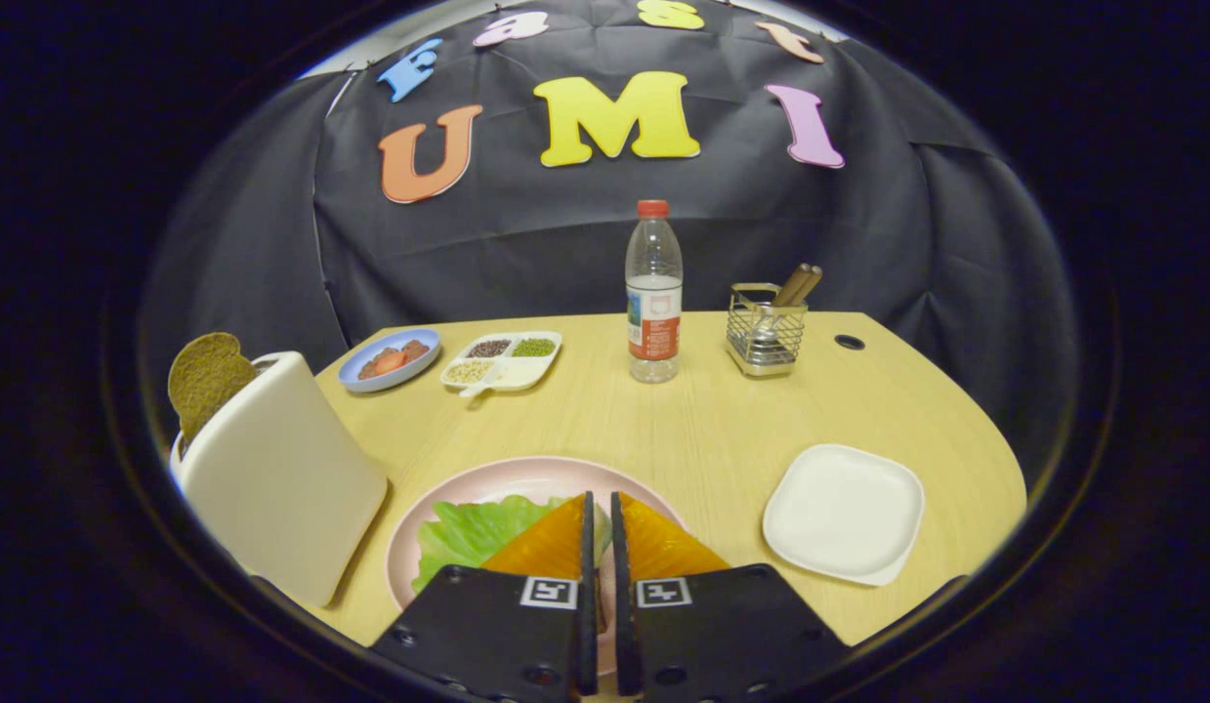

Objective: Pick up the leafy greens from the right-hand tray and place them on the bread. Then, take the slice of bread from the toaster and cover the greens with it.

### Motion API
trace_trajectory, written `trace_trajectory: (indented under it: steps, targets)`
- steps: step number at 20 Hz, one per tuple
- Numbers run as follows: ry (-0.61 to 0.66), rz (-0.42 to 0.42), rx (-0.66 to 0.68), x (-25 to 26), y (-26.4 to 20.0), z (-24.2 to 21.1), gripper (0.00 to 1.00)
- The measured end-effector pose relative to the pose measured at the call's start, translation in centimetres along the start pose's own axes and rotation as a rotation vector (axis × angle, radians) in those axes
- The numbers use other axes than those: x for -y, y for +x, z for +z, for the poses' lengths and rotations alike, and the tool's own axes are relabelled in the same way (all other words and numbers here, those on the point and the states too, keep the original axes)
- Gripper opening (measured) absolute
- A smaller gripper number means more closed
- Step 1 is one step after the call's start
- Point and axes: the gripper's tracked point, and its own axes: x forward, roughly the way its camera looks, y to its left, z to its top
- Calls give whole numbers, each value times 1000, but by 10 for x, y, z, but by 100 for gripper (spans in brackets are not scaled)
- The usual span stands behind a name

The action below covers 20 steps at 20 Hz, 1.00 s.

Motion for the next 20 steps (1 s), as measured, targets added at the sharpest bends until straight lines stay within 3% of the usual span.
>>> trace_trajectory:
  steps: [2, 5, 11, 12, 14, 20]
  targets:
    - [1, -36, 3, 11, -5, 2, 32]
    - [-1, -35, 43, 10, -19, 15, 39]
    - [-55, -6, 159, -16, -70, 60, 76]
    - [-54, 0, 175, -22, -80, 67, 86]
    - [-48, 18, 202, -37, -99, 83, 96]
    - [-51, 98, 273, -97, -152, 125, 96]
